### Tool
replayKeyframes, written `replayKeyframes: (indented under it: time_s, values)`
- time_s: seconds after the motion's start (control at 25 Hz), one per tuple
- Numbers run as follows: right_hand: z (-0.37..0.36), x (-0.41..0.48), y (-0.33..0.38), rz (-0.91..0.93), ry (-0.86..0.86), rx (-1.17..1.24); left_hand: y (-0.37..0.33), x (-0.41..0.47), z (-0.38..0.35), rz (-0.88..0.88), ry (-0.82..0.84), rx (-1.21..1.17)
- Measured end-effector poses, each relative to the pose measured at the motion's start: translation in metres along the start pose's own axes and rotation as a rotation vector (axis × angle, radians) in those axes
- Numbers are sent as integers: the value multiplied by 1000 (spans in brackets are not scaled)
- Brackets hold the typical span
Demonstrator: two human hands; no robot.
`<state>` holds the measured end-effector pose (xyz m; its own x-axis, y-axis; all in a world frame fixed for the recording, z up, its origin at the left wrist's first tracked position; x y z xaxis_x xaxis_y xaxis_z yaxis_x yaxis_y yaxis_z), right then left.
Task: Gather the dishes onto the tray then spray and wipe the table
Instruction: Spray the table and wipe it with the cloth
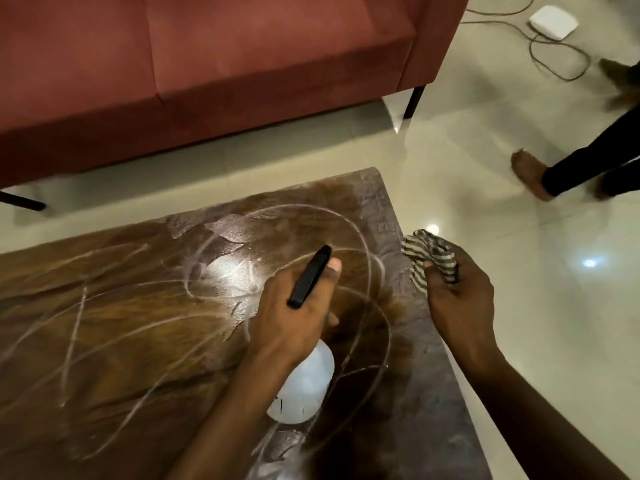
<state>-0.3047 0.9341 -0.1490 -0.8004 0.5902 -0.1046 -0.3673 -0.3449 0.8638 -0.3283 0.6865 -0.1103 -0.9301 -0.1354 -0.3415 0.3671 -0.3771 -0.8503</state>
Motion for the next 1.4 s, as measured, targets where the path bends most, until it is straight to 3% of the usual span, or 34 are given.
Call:
replayKeyframes:
  time_s: [0.2, 0.32, 0.48, 0.6, 0.68, 0.72, 0.84, 0.92, 1.0, 1.12, 1.16, 1.2, 1.32, 1.36, 1.4]
  values:
    - [-53, 67, 4, 170, -5, -74, 9, 25, -17, 78, 53, -26]
    - [-102, 116, 4, 307, 73, -244, 17, 30, -19, 77, 53, 56]
    - [-157, 126, -4, 519, 333, -580, 31, 44, -21, 121, 33, 105]
    - [-148, 66, -21, 983, 687, -649, 30, 51, -23, 94, 31, 67]
    - [-127, 68, -34, 1158, 833, -657, 29, 56, -23, 65, 31, 83]
    - [-124, 91, -32, 1127, 760, -668, 29, 58, -22, 68, 26, 96]
    - [-152, 174, -2, 680, 394, -710, 32, 63, -20, 105, 15, 76]
    - [-182, 179, 16, 559, 373, -704, 39, 64, -18, 127, 22, 40]
    - [-196, 145, 16, 758, 571, -699, 45, 62, -12, 126, 8, 39]
    - [-162, 93, -10, 1309, 1094, -580, 54, 60, 2, 129, -72, 64]
    - [-157, 105, -14, 1393, 1115, -587, 57, 60, 7, 142, -95, 49]
    - [-161, 128, -11, 1323, 1001, -625, 59, 61, 10, 158, -111, 20]
    - [-180, 177, 11, 669, 495, -648, 62, 56, 15, 177, -97, -18]
    - [-188, 164, 13, 624, 466, -649, 61, 52, 15, 172, -83, 2]
    - [-194, 140, 11, 697, 528, -658, 62, 46, 14, 161, -64, 38]
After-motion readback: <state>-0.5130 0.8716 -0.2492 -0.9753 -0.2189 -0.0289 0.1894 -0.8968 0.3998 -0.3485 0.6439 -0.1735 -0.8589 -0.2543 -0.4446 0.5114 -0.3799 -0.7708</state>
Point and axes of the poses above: each hand's wrist, its own x-axis towards the middle knuckle, its own z-axis out of the back of the hand, y = z × x, the point moved 4 cm from there along x, towards the middle knuckle, and after that the axes turned 10 degrees about -y, right-handed, at the moved point
